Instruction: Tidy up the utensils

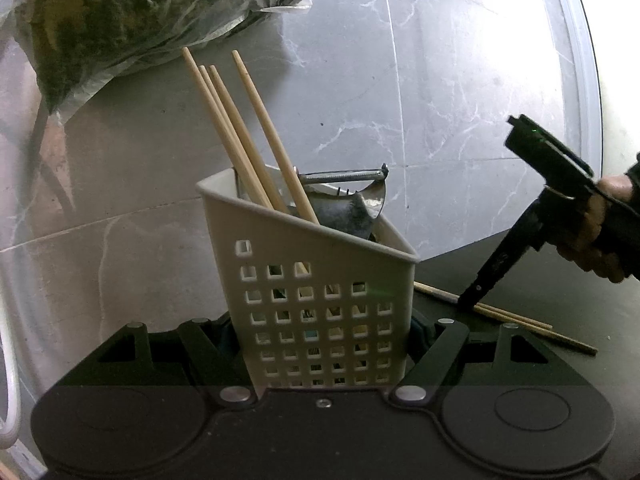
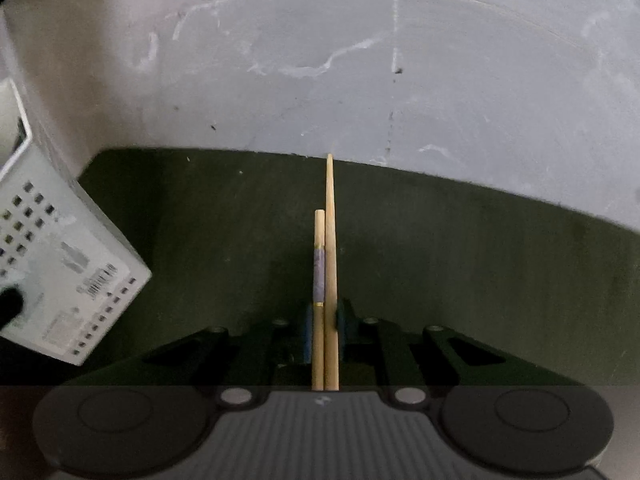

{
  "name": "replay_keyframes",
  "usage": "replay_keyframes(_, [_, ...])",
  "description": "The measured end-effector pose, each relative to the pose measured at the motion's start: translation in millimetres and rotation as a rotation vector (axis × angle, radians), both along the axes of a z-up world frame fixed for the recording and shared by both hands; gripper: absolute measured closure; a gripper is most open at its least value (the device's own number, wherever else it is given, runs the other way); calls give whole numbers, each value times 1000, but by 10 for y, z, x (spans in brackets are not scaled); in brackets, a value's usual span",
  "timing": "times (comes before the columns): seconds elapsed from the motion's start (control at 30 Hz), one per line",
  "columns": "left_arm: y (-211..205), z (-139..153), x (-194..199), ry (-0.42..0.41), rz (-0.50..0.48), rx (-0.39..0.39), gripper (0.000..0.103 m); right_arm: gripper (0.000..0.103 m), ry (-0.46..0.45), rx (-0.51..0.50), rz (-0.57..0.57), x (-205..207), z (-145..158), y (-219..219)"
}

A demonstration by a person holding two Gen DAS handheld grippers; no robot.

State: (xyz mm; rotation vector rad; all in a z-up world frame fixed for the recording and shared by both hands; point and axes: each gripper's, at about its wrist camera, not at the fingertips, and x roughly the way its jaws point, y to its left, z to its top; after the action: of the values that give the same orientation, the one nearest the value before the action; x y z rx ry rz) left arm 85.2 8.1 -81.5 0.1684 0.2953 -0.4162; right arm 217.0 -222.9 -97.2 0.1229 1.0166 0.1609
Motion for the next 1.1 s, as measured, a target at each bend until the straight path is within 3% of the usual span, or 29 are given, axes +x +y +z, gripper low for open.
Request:
replay_keyframes(0.23, [-9,2,-25,-1,6,3,25,91,-33,74,-39,-235,-24,-82])
replay_keyframes(0.27, [-10,4,-24,-1,6,4,25,103,-43,88,-40,-260,-28,-87])
replay_keyframes(0.37, [-7,4,-21,-2,5,4,25,103,-87,132,-58,-353,24,-81])
replay_keyframes(0.6, [-5,13,-22,-1,6,8,25,102,-67,181,-40,-396,59,-31])
replay_keyframes(0.7, [-12,24,-18,2,6,10,25,76,-67,198,45,-502,141,167])
replay_keyframes(0.73, [-14,27,-14,1,5,10,25,58,-75,199,78,-556,164,258])
replay_keyframes(0.77, [-12,26,-15,1,4,8,25,49,-83,191,109,-605,188,357])
replay_keyframes(1.0, [2,28,-15,5,0,5,25,47,-93,15,175,-604,170,922])
replay_keyframes(1.1, [19,21,-19,3,-4,3,25,53,-80,-8,188,-491,123,968])
